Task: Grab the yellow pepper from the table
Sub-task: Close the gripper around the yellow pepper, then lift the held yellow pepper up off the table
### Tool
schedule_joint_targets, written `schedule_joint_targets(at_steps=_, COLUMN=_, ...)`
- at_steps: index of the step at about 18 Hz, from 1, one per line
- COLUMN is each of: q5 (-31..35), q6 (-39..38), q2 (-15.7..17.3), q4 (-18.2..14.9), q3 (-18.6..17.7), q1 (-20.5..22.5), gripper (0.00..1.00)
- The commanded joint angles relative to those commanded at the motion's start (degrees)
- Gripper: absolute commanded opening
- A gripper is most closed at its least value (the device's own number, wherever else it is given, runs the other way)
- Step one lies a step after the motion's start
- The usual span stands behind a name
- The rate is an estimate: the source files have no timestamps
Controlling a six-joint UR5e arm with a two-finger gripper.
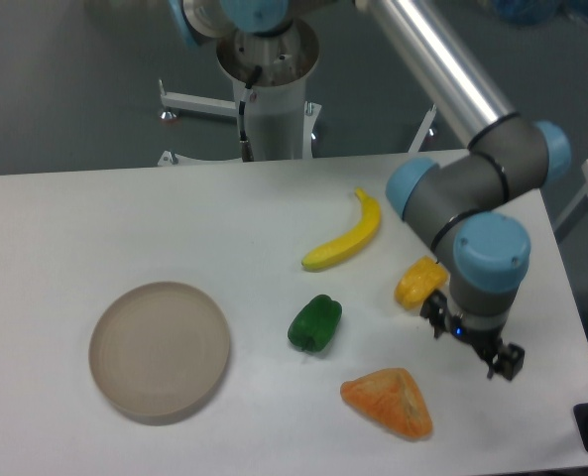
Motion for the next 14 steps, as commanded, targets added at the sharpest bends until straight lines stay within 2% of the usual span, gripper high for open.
schedule_joint_targets(at_steps=3, q5=0.2, q6=0.1, q2=2.1, q4=-1.6, q3=-3.6, q1=0.3, gripper=1.0)
schedule_joint_targets(at_steps=8, q5=4.1, q6=2.2, q2=4.1, q4=-1.6, q3=-8.1, q1=0.9, gripper=1.0)
schedule_joint_targets(at_steps=12, q5=4.5, q6=3.3, q2=5.5, q4=-0.4, q3=-11.9, q1=1.1, gripper=1.0)
schedule_joint_targets(at_steps=14, q5=4.5, q6=3.3, q2=5.6, q4=-0.4, q3=-12.7, q1=1.1, gripper=1.0)
